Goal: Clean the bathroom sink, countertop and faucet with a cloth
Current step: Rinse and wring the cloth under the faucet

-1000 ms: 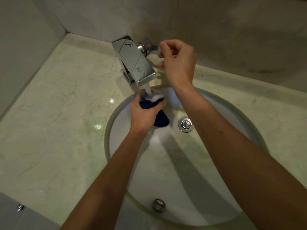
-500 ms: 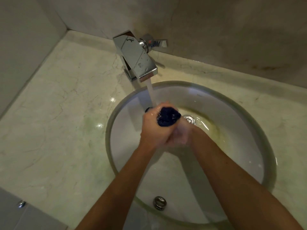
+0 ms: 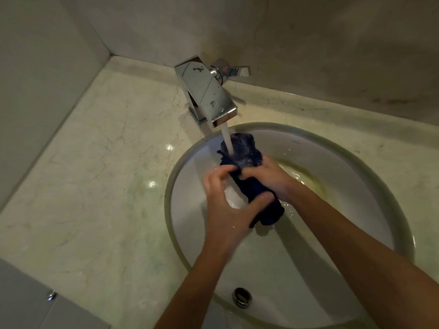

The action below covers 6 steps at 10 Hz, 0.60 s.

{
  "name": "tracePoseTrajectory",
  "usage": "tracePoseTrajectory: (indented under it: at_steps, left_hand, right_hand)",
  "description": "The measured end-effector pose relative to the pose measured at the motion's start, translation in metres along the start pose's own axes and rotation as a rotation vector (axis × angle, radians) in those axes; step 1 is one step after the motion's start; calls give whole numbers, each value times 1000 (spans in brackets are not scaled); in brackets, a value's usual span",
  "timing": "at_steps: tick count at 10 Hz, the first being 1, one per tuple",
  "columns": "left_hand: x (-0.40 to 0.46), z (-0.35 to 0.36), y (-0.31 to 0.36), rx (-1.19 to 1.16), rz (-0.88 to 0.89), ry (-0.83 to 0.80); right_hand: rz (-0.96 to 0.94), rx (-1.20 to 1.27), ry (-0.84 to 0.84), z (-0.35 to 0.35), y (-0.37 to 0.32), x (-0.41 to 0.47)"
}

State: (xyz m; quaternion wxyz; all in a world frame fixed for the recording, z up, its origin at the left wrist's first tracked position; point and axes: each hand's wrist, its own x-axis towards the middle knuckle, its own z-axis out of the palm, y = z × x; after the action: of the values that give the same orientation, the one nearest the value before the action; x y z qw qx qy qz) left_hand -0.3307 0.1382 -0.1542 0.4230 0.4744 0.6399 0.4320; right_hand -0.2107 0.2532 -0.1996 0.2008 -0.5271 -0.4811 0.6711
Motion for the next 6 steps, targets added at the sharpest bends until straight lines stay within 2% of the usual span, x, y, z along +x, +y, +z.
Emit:
tracePoseTrajectory:
  at_steps: [1, 2, 3, 4, 5, 6]
  left_hand:
    - [35, 8, -5, -121, -291, 101]
    - [57, 18, 2, -246, -339, 164]
    - [68, 28, -2, -235, -303, 294]
    - [65, 30, -2, -253, -264, 391]
    - [67, 25, -2, -288, -228, 494]
    - [63, 25, 8, -241, -110, 515]
  right_hand:
    - [-183, -162, 43, 6, 3, -15]
    - [-313, -299, 50, 16, 7, -29]
    - [-422, -416, 96, 23, 11, -35]
    - [-394, -295, 145, 25, 19, -40]
    - [-279, -242, 163, 21, 23, -45]
    - [-205, -409, 120, 24, 22, -32]
